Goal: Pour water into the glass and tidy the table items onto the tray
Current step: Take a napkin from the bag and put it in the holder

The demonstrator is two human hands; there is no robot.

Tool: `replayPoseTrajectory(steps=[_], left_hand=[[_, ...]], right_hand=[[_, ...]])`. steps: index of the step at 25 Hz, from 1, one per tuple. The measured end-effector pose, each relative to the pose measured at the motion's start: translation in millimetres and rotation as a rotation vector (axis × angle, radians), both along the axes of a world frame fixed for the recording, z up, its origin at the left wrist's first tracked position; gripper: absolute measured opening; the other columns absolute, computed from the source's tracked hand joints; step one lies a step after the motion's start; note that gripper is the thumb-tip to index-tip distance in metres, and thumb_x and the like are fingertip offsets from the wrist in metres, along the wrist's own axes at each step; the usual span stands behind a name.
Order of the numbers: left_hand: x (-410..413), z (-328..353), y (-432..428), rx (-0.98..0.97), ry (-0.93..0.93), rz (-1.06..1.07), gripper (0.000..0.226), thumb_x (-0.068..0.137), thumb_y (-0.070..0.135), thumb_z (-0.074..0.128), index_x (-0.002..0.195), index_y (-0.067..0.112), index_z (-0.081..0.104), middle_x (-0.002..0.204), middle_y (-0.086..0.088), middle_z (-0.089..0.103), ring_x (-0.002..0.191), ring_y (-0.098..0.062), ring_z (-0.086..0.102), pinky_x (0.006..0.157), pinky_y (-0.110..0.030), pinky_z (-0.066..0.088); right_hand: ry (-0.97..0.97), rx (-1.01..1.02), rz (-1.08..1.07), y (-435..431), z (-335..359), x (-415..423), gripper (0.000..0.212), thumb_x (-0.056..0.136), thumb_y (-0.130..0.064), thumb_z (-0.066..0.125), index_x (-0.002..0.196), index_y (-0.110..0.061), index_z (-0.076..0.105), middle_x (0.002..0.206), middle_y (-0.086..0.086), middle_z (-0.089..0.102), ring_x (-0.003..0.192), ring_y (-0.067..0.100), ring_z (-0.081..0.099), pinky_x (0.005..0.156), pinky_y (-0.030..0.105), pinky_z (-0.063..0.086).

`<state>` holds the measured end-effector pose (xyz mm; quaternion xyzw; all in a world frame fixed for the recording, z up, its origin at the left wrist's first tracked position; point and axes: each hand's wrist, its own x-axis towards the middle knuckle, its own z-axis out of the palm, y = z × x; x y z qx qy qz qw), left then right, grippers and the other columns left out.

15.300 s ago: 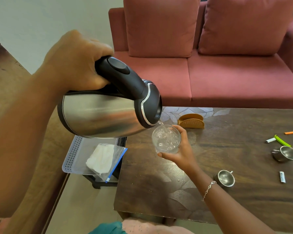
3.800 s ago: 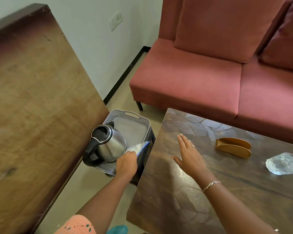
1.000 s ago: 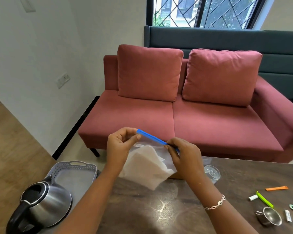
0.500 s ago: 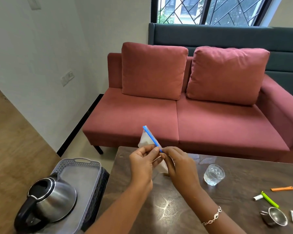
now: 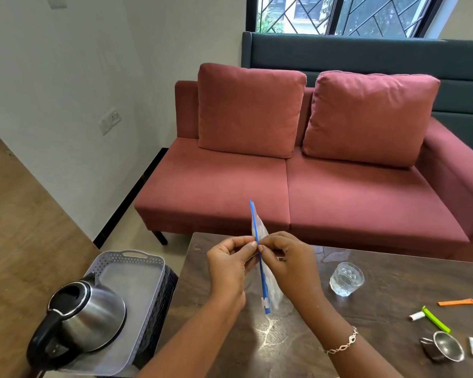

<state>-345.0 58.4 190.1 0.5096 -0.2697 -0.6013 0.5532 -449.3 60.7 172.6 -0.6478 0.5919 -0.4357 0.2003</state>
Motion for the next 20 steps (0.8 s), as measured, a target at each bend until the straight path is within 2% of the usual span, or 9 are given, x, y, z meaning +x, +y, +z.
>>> replayPoseTrajectory(steps=[3,6,12,15,17,20], left_hand=[[0,0,2,0.007,0.009,0.013,0.008,0.081,-0.013,0.059,0.084,-0.007,0.065,0.075,-0.015,0.067,0.058,-0.010,0.068,0.061,-0.018,0.058],[1,0,4,0.012,-0.025,0.011,0.014,0.081,-0.012,0.058,0.078,-0.001,0.066,0.072,-0.012,0.068,0.058,-0.011,0.068,0.060,-0.019,0.058],[-1,-4,5,0.006,-0.111,0.014,0.020,0.080,-0.017,0.055,0.074,-0.001,0.064,0.065,-0.010,0.066,0.049,-0.007,0.064,0.049,-0.013,0.051],[0,-8,5,0.009,-0.168,0.033,0.023,0.078,-0.018,0.051,0.074,0.003,0.059,0.065,-0.010,0.062,0.042,-0.003,0.058,0.043,-0.012,0.045],[1,-11,4,0.006,-0.185,0.037,0.025,0.078,-0.018,0.050,0.078,0.007,0.052,0.066,-0.010,0.060,0.041,-0.004,0.055,0.041,-0.015,0.045],[8,-16,1,-0.020,-0.253,0.019,0.027,0.079,-0.014,0.052,0.079,0.013,0.048,0.066,-0.011,0.056,0.050,-0.013,0.054,0.047,-0.026,0.050]], right_hand=[[0.002,0.048,-0.012,1,0,2,0.006,0.080,-0.006,0.067,0.079,-0.008,0.072,0.080,0.001,0.067,0.071,0.013,0.063,0.064,0.014,0.048],[-0.003,0.079,-0.033,3,-1,4,0.004,0.079,-0.007,0.067,0.079,-0.007,0.071,0.080,0.001,0.065,0.072,0.012,0.062,0.062,0.014,0.048],[0.069,0.093,-0.100,8,2,12,0.005,0.077,-0.008,0.066,0.072,-0.008,0.068,0.075,0.002,0.062,0.066,0.015,0.058,0.059,0.025,0.047],[0.122,0.123,-0.098,9,3,13,0.007,0.076,-0.009,0.064,0.070,-0.008,0.065,0.073,0.002,0.060,0.065,0.016,0.055,0.055,0.019,0.039],[0.121,0.130,-0.109,10,3,14,0.009,0.077,-0.009,0.063,0.067,-0.010,0.063,0.072,0.001,0.059,0.064,0.016,0.055,0.055,0.020,0.038],[0.103,0.132,-0.166,9,3,7,0.014,0.076,-0.008,0.060,0.064,-0.013,0.058,0.068,-0.001,0.058,0.062,0.017,0.054,0.058,0.027,0.038]])
